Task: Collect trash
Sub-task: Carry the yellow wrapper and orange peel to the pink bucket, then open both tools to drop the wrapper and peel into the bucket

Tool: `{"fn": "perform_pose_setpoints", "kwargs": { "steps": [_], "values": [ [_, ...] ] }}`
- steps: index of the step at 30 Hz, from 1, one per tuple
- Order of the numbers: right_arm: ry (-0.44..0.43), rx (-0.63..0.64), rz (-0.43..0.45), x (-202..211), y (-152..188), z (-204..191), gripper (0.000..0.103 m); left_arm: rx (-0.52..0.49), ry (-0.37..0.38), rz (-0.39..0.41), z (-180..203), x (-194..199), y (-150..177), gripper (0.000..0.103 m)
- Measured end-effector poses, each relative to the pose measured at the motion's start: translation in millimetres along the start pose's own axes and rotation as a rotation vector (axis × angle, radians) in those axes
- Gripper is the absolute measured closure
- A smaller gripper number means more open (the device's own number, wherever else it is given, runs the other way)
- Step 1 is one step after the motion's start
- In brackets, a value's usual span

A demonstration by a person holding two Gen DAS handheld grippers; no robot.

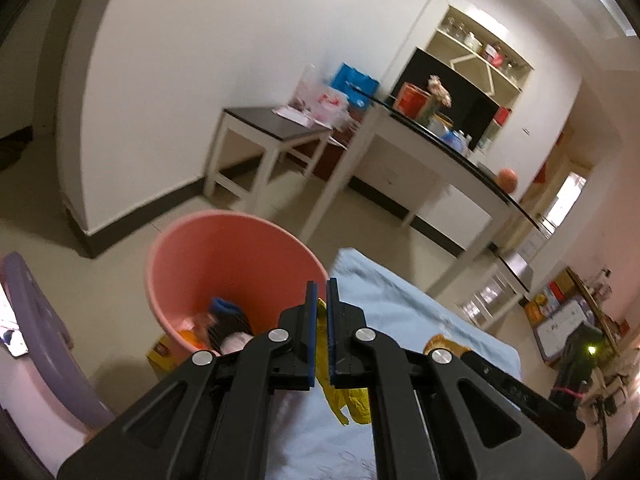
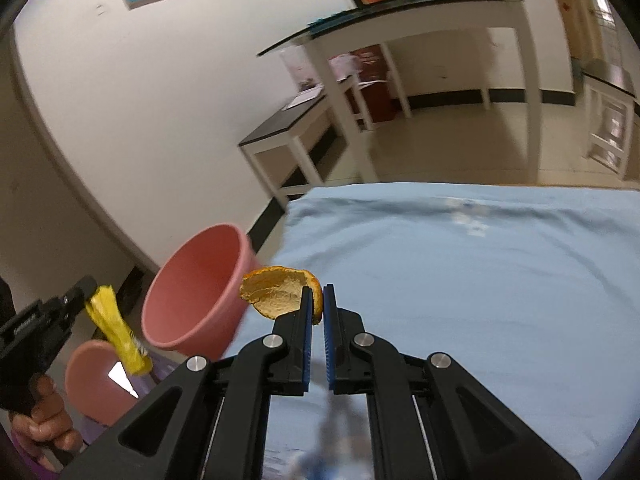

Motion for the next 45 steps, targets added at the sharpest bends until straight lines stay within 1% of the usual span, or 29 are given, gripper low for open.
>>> {"fn": "perform_pose_setpoints", "kwargs": {
  "steps": [3,8,15,23,29,34,37,38,41,42,45],
  "values": [
    [-0.02,0.026,-0.015,-9.1,-0.6,-19.5,0.098,0.001,-0.032,0.034,-10.0,4.0,-8.4,0.099],
    [-0.048,0.074,-0.032,-22.7,-1.9,-49.9,0.098,-0.029,-0.1,0.092,-23.1,5.8,-13.2,0.1],
    [-0.074,0.165,-0.062,-48.7,1.0,-97.9,0.098,-0.031,-0.159,0.118,-48.5,-5.0,-14.2,0.1],
    [-0.054,0.241,-0.113,-85.8,13.1,-133.1,0.098,-0.049,-0.177,0.109,-70.0,-23.2,-12.1,0.099],
    [-0.041,0.263,-0.151,-106.5,21.1,-141.8,0.098,-0.076,-0.169,0.105,-76.9,-33.3,-8.1,0.099],
    [-0.044,0.264,-0.176,-116.7,26.5,-143.8,0.097,-0.091,-0.139,0.109,-77.1,-36.1,-6.1,0.099],
    [-0.047,0.269,-0.18,-119.3,27.8,-145.2,0.095,-0.099,-0.121,0.096,-76.5,-38.4,-7.0,0.094],
    [-0.051,0.27,-0.182,-119.8,28.0,-146.2,0.093,-0.099,-0.116,0.091,-76.6,-38.8,-6.6,0.09],
    [-0.06,0.276,-0.177,-117.7,28.5,-147.3,0.089,-0.094,-0.106,0.08,-76.5,-39.3,-5.6,0.073],
    [-0.061,0.278,-0.176,-116.6,28.7,-147.4,0.088,-0.093,-0.103,0.079,-76.4,-39.5,-5.4,0.069],
    [-0.069,0.271,-0.171,-112.8,28.3,-145.7,0.083,-0.08,-0.095,0.075,-77.1,-38.4,-5.2,0.066]
  ]
}}
Point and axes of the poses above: each gripper's, at about its wrist camera, not at the fingertips, and x roughly against the way its jaws point, z to its right, y to its underside, the point moved 2 cm from there along -x, roughly the way its jaws point, and after that the axes turned 5 degrees about z, right-handed, at the moved point
